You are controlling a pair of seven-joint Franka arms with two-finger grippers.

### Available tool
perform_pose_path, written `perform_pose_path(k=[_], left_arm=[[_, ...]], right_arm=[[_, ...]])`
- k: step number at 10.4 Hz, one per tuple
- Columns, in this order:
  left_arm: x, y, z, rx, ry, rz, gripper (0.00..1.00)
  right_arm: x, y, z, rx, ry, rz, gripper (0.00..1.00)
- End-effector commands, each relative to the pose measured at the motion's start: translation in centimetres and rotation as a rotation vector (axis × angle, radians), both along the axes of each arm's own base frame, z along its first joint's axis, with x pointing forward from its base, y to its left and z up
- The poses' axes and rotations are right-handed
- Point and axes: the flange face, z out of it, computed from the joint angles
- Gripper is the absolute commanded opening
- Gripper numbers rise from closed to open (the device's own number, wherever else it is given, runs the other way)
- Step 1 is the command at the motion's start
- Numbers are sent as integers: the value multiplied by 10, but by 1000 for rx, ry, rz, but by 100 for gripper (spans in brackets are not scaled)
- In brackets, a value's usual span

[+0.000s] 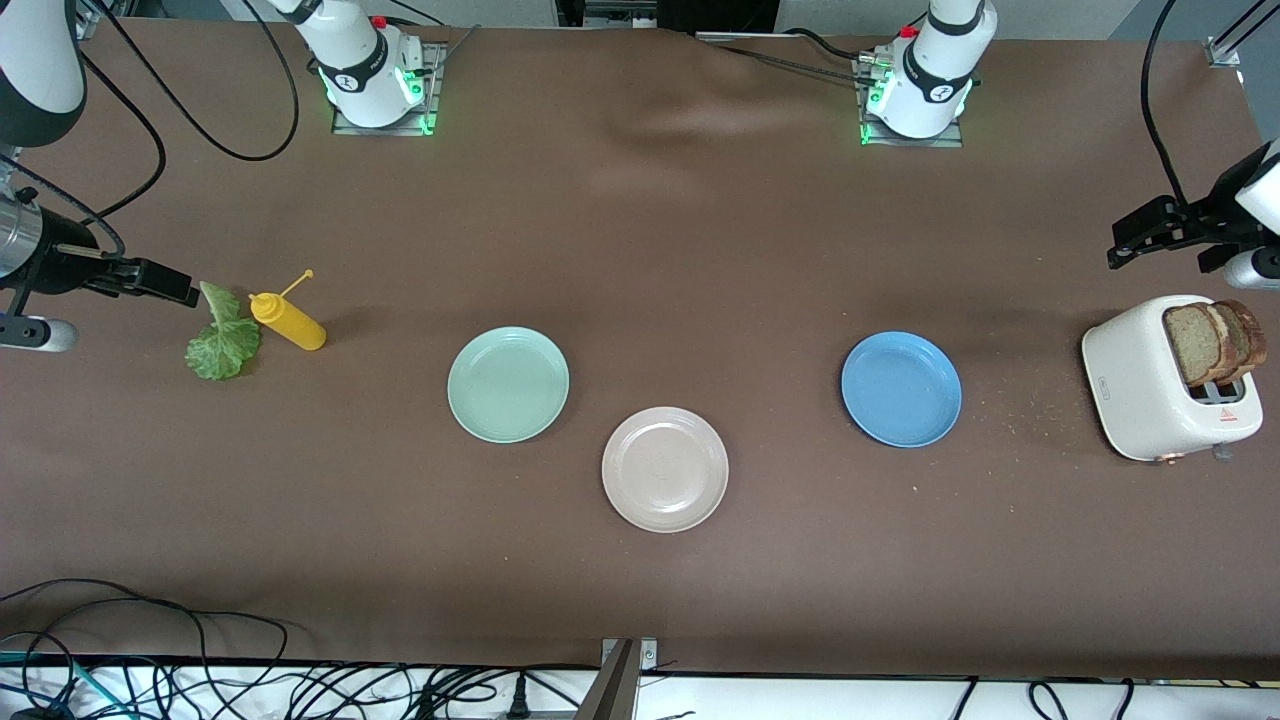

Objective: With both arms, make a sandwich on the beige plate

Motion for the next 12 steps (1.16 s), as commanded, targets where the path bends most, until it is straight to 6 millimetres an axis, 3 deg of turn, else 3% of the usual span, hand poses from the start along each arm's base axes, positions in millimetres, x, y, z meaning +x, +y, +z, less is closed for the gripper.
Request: perform_pose_path(k=[1, 12], left_arm=[[3, -1, 6, 2, 2, -21, 100], [3, -5, 4, 2, 5, -29, 100]], right_arm=[[2, -1, 6, 17, -7, -11, 100], [2, -1, 5, 16, 1, -23, 100]])
